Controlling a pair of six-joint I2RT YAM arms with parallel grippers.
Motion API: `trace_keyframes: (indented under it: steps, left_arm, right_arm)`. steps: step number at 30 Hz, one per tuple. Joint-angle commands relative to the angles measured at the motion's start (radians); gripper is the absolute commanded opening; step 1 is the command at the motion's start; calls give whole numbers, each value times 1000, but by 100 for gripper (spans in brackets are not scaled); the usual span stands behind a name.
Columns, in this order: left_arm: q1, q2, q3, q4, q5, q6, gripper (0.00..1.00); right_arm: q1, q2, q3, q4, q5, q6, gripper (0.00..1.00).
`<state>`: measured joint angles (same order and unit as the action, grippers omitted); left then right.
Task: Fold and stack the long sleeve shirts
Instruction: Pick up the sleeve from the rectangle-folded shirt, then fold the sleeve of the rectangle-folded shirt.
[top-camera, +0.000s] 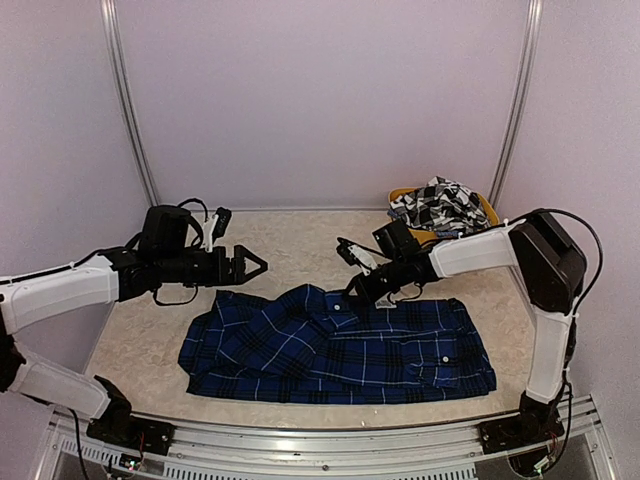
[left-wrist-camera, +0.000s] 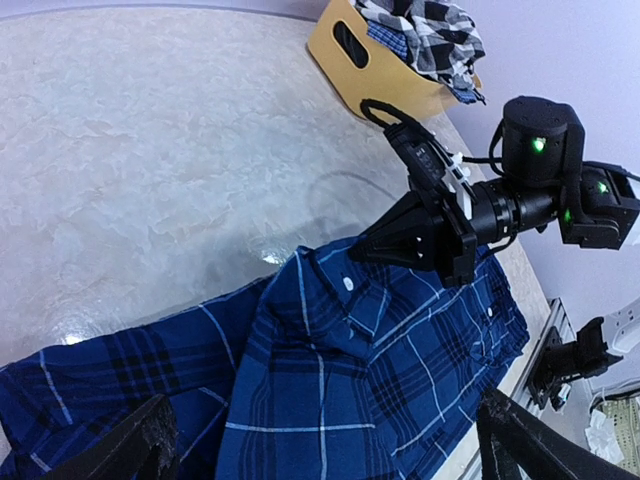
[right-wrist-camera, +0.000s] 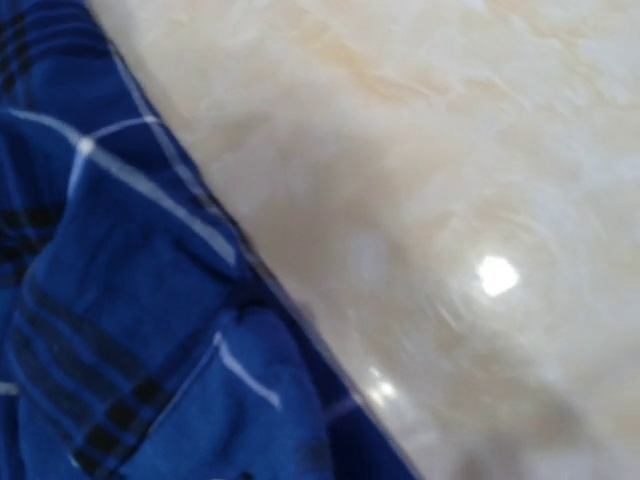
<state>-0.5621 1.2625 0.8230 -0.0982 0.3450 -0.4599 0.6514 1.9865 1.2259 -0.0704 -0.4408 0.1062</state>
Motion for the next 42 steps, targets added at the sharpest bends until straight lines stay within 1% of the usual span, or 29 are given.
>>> trace_keyframes:
  steps: [1,3,7,10,13,18,22,26,30,35,42]
  left_arm:
    - [56,-43,-36,-8,-27,-34,99]
    - [75,-53,-55,-2,-19,-41,99]
    - [84,-39,-94,45,26,-49,99]
    - [84,16,-122,90,53,-68,99]
    - [81,82,-129,168,75,-79,98]
    - [65,194,-102,176,93,-57,94]
    - [59,273,-101,159,80,-51,90]
    - [55,306,-125,158,35,-50,89]
    - [54,317,-130,139,-19,-37,88]
    - [51,313,-125,138,-47,-20,88]
    - [37,300,-98,139,-128,10,91]
  right_arm:
    - [-20,-109,-23,-95,77,54,0]
    - [-26,-167,-38,-153,128,82,0]
    - [-28,-279,-66,-255,170,108,0]
    - [-27,-338,-77,-305,175,109,0]
    - [-28,-382,-81,-345,180,107,0]
    - [-29,-446,-54,-442,234,98,0]
    - [-42,-451,-29,-510,293,86,0]
    - [-81,-435,-40,-531,299,83,0]
    - [-112,-413,-63,-544,306,71,0]
    - [-143,-398,-83,-566,326,61,0]
    - [-170,-378,-79,-631,365,55,0]
